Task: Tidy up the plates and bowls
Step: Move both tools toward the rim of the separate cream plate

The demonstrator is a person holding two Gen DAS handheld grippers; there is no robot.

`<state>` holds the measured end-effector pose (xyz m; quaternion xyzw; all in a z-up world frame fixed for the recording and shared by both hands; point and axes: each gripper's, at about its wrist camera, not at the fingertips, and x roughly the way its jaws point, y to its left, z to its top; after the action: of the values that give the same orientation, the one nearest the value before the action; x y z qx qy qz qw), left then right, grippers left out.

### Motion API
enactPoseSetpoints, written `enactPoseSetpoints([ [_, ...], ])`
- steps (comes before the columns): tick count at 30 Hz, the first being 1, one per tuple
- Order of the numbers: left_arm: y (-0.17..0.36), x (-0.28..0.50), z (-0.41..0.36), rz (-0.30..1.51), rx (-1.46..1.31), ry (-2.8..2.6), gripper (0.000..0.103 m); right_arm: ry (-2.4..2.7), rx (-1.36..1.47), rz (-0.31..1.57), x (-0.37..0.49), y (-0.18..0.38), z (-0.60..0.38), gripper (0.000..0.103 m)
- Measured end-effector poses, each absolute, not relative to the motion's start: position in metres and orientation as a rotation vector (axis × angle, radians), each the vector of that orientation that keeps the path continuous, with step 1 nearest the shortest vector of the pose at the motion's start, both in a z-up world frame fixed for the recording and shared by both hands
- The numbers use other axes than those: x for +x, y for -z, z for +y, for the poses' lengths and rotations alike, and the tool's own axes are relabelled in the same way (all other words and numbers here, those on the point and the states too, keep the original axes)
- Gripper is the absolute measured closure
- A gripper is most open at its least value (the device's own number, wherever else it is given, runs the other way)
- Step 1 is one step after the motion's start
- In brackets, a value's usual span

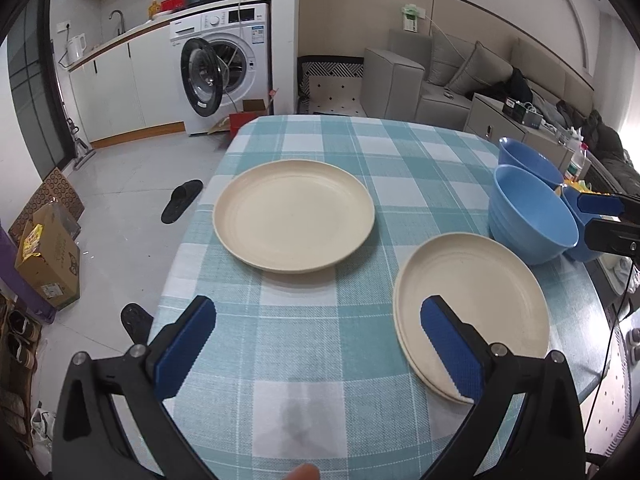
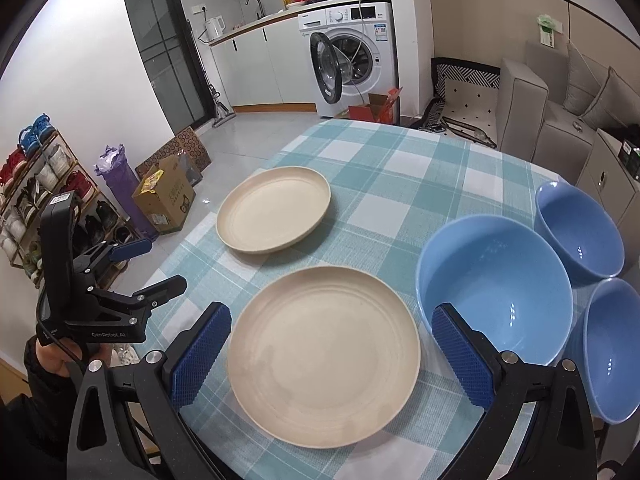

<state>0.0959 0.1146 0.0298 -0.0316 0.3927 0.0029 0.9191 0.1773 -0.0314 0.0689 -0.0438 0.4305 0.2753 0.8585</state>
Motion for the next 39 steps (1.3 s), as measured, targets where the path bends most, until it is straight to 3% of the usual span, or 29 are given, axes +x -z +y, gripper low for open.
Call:
enactPoseSetpoints([
  [21,-0.035,0.130,0.151,0.815,-0.090,-0.060,0.000,-0.589,-0.094,0.904,0.223,-0.075,0.017,0.001],
  [39,-0.008,0.179,0.183,0.872,-0.137,-0.108,0.000,-0.562,-0.118,0.992,0.291,-0.035,0.058,0.001],
])
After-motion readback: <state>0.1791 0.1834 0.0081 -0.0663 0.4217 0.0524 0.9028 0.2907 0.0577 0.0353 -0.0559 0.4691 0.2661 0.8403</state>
